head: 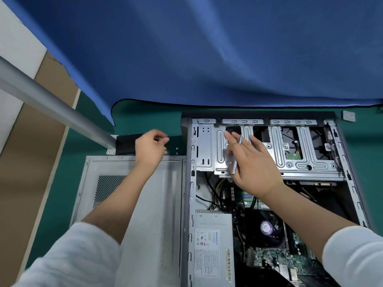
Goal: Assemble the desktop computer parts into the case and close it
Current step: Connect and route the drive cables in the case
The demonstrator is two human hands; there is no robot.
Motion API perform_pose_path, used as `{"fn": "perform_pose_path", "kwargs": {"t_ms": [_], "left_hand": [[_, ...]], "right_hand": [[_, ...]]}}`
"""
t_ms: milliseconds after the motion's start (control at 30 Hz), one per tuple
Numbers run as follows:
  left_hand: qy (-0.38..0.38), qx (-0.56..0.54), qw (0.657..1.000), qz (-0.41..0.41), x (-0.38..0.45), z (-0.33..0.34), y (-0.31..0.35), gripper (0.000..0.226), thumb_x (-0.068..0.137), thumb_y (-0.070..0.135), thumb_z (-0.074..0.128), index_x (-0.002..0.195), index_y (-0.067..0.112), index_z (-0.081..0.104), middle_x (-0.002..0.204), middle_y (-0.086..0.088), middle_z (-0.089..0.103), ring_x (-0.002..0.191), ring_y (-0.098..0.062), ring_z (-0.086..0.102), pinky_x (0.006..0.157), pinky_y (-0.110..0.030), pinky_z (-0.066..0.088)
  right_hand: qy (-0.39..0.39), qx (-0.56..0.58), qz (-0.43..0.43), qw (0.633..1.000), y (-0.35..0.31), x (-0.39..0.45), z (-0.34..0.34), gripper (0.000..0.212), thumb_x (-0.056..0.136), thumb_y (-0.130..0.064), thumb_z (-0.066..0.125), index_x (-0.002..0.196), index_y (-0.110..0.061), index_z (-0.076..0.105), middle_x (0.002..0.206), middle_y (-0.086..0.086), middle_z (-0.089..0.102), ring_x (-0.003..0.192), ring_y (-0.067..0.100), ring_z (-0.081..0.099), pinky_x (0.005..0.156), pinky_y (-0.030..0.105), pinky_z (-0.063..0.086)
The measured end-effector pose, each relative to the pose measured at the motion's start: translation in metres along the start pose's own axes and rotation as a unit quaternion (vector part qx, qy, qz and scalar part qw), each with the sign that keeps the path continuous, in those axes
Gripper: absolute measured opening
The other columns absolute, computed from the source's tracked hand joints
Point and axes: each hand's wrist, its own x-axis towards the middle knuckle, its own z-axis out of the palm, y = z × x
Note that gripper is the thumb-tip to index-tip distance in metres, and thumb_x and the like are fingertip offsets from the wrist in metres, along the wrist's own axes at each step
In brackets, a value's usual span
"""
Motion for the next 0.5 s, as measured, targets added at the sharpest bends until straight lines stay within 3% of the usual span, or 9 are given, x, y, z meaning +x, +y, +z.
{"fn": "perform_pose_path", "kwargs": {"t_ms": [133, 200, 267, 333, 400, 500], "left_hand": [[0.069, -0.067, 0.994, 0.056, -0.037, -0.015, 0.042, 0.028, 0.085, 0.007, 0.067, 0.071, 0.032, 0.062, 0.067, 0.008, 0.065, 0.053, -0.008, 0.063, 0.057, -0.019, 0.054], [0.060, -0.046, 0.993, 0.087, -0.059, -0.012, 0.067, 0.027, 0.083, 0.011, 0.069, 0.071, 0.035, 0.063, 0.066, 0.012, 0.066, 0.056, -0.007, 0.064, 0.060, -0.019, 0.053], [0.009, 0.010, 0.991, 0.132, -0.085, 0.005, 0.091, 0.020, 0.082, 0.014, 0.071, 0.073, 0.032, 0.065, 0.072, 0.012, 0.066, 0.061, -0.007, 0.064, 0.065, -0.020, 0.052], [-0.053, 0.063, 0.978, 0.191, -0.109, 0.031, 0.111, 0.013, 0.082, 0.013, 0.071, 0.077, 0.025, 0.068, 0.077, 0.013, 0.063, 0.061, -0.002, 0.059, 0.068, -0.017, 0.046], [-0.112, 0.108, 0.963, 0.219, -0.126, 0.059, 0.125, 0.013, 0.083, 0.016, 0.069, 0.078, 0.027, 0.066, 0.080, 0.014, 0.059, 0.064, 0.002, 0.054, 0.070, -0.016, 0.041], [-0.158, 0.151, 0.954, 0.205, -0.138, 0.095, 0.139, 0.008, 0.087, 0.019, 0.065, 0.081, 0.025, 0.066, 0.088, 0.008, 0.061, 0.072, -0.003, 0.055, 0.076, -0.023, 0.045]], "right_hand": [[0.004, 0.063, 0.006, 0.998, 0.002, 0.001, 0.000, 0.062, 0.087, -0.021, 0.049, 0.145, -0.011, 0.033, 0.135, 0.002, 0.054, 0.142, 0.012, 0.027, 0.119, 0.037, 0.011], [0.028, 0.179, 0.019, 0.983, 0.002, 0.000, -0.004, 0.044, 0.086, -0.015, 0.052, 0.130, -0.016, 0.046, 0.141, 0.000, 0.049, 0.143, 0.007, 0.023, 0.118, 0.030, 0.015], [0.057, 0.336, 0.070, 0.937, 0.008, -0.010, -0.012, 0.034, 0.088, -0.009, 0.053, 0.119, -0.022, 0.050, 0.140, -0.012, 0.047, 0.142, 0.000, 0.021, 0.108, 0.014, 0.024], [0.079, 0.425, 0.123, 0.893, 0.026, -0.029, -0.021, 0.036, 0.091, -0.007, 0.055, 0.122, -0.023, 0.050, 0.134, -0.020, 0.046, 0.139, 0.003, 0.031, 0.102, 0.012, 0.030], [0.074, 0.411, 0.155, 0.895, 0.056, -0.056, -0.029, 0.042, 0.091, -0.008, 0.057, 0.129, -0.025, 0.048, 0.136, -0.014, 0.048, 0.135, 0.007, 0.038, 0.102, 0.020, 0.034], [0.024, 0.326, 0.152, 0.933, 0.106, -0.089, -0.045, 0.050, 0.090, -0.003, 0.055, 0.137, -0.014, 0.044, 0.126, -0.004, 0.055, 0.137, 0.011, 0.035, 0.100, 0.011, 0.025]]}}
